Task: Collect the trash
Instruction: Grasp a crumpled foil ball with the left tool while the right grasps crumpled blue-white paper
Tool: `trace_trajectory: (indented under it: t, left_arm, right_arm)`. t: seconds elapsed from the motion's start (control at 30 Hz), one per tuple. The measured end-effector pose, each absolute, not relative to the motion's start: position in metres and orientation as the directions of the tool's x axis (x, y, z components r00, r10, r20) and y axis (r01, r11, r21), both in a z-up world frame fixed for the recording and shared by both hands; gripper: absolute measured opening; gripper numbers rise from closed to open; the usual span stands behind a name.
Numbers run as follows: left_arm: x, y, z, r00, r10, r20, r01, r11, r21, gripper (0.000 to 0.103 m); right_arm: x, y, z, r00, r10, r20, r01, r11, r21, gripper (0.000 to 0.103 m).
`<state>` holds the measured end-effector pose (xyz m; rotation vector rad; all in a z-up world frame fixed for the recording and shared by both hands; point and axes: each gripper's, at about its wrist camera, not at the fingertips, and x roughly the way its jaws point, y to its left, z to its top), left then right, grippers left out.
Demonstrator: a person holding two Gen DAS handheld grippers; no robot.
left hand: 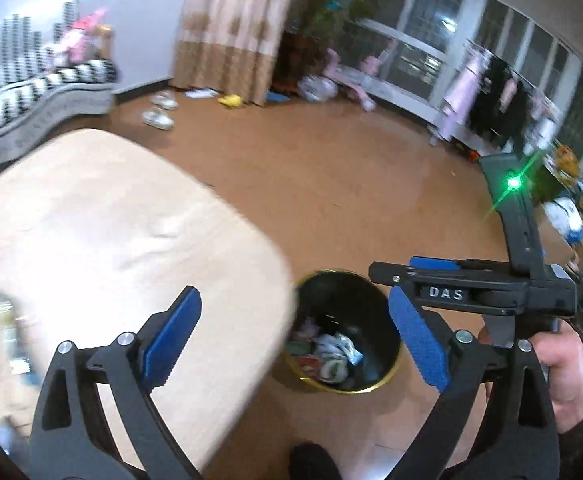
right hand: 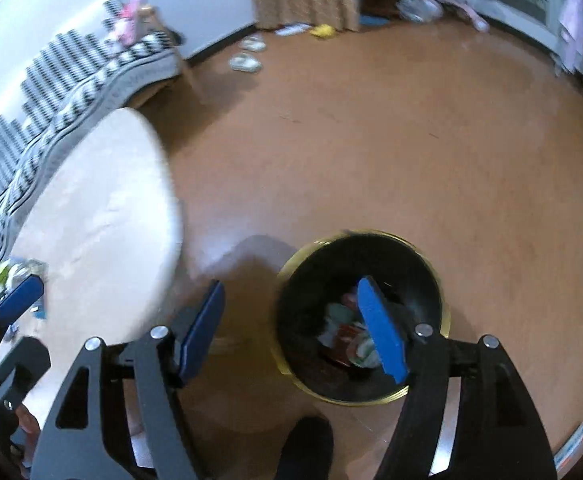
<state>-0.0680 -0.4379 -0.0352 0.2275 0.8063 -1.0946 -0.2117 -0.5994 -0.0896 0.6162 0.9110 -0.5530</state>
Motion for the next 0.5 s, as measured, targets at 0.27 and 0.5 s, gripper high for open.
trace_trajectory:
  t: [0.27,0.5]
  left_arm:
    - [0.004,-0.3,-0.007,0.445,-0.595,-0.669,0.695,0.701,-0.161,0.093]
    - [0.077,-0.149,-0.017,0.636,-0.327,-0.699,0.385,0.92,-0.08,0.093]
  right_arm:
    - [-0.1,-0.477,-0.047,0.593,-0.075,-0.802,0.434,0.868,0.24,0.071]
    - [-0.014,-0.359,-0.032,0.623,0.084,-0.778,0.194,0.946,0.258,0.069]
